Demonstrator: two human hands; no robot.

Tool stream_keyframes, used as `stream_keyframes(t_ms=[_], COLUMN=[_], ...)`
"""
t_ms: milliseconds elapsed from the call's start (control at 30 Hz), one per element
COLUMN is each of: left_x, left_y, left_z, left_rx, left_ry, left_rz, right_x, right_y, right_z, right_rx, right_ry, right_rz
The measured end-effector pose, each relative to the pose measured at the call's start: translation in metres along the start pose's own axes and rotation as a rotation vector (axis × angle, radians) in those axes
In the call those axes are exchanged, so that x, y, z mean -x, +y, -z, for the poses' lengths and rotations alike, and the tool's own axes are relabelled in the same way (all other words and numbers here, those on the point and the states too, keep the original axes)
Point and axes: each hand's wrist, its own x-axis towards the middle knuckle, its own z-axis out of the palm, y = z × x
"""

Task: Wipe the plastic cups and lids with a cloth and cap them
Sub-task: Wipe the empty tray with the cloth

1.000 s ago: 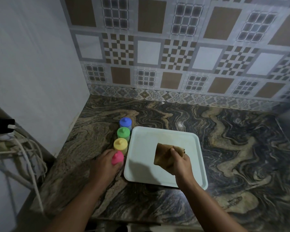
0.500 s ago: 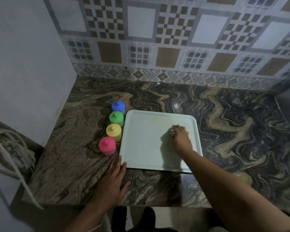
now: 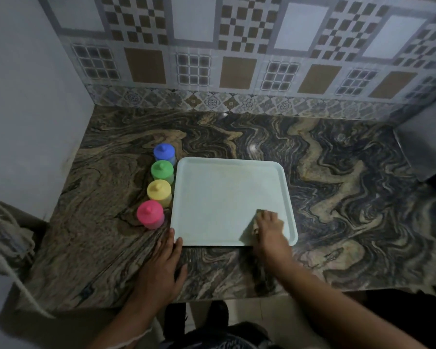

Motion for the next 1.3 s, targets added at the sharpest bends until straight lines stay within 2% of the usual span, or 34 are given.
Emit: stream_keyframes(t_ms=[67,133,200,233,333,400,467,533,567,600,667,733,833,867,967,1000,1033,1100,1167,1233,1300], left_x=[-0.002,-0.002,-0.001,-0.001,-0.001,0.000,-0.001,-0.001,-0.001,0.000,0.000,-0.001,0.000,-0.001,-0.002,-0.002,-0.001,0.000,0.001,0.002,0.001], left_y=[0.000,0.000,-0.001,-0.001,-0.003,-0.002,0.000,0.000,0.000,-0.001,-0.003,-0.003,-0.002,-0.003,-0.002,-0.002,-0.001,-0.001,-0.001,-0.002,-0.002], left_z=[-0.003,-0.005,-0.003,-0.003,-0.005,-0.006,-0.005,-0.005,-0.005,-0.005,-0.005,-0.005,-0.009,-0.010,-0.007,-0.006,-0.006,-0.005,-0.006,-0.006,-0.005], left_rx=[0.016,0.026,0.040,0.047,0.040,0.026,0.022,0.031,0.045,0.061,0.082,0.076,0.067,0.065,0.061,0.061,0.063,0.079,0.076,0.057,0.044], left_ry=[-0.008,-0.001,0.011,0.018,0.028,0.029,0.034,0.038,0.039,0.041,0.054,0.059,0.055,0.048,0.046,0.045,0.043,0.050,0.047,0.027,0.022], left_rz=[0.006,0.001,-0.008,-0.014,-0.021,-0.030,-0.031,-0.033,-0.031,-0.027,-0.016,-0.005,-0.007,-0.003,0.002,0.002,-0.003,0.002,0.009,0.014,0.016], right_x=[0.023,0.022,-0.004,-0.018,-0.030,-0.018,0.004,0.018,0.012,-0.004,-0.052,-0.104,-0.128,-0.114,-0.046,-0.039,-0.044,-0.085,-0.135,-0.160,-0.149], right_y=[-0.051,-0.091,-0.083,-0.067,-0.009,-0.004,-0.032,-0.061,-0.070,-0.073,-0.065,-0.048,-0.042,-0.053,-0.086,-0.092,-0.094,-0.092,-0.093,-0.105,-0.123], right_z=[-0.038,-0.034,-0.008,0.008,0.040,0.028,-0.010,-0.031,-0.026,-0.015,0.016,0.048,0.037,0.019,-0.025,-0.024,-0.013,0.010,0.039,0.038,0.006], right_rx=[-0.126,-0.403,-0.609,-0.617,-0.453,-0.315,-0.250,-0.337,-0.436,-0.528,-0.603,-0.445,-0.155,-0.137,-0.226,-0.292,-0.368,-0.462,-0.328,-0.138,-0.058], right_ry=[-0.116,-0.166,-0.100,-0.018,0.219,0.202,0.001,-0.212,-0.230,-0.167,0.079,0.227,0.117,0.039,-0.244,-0.305,-0.287,-0.103,0.064,0.007,-0.124], right_rz=[0.147,0.262,0.157,0.095,-0.030,-0.095,0.079,0.319,0.379,0.370,0.201,0.054,-0.032,0.050,0.558,0.611,0.572,0.409,0.276,0.250,0.374])
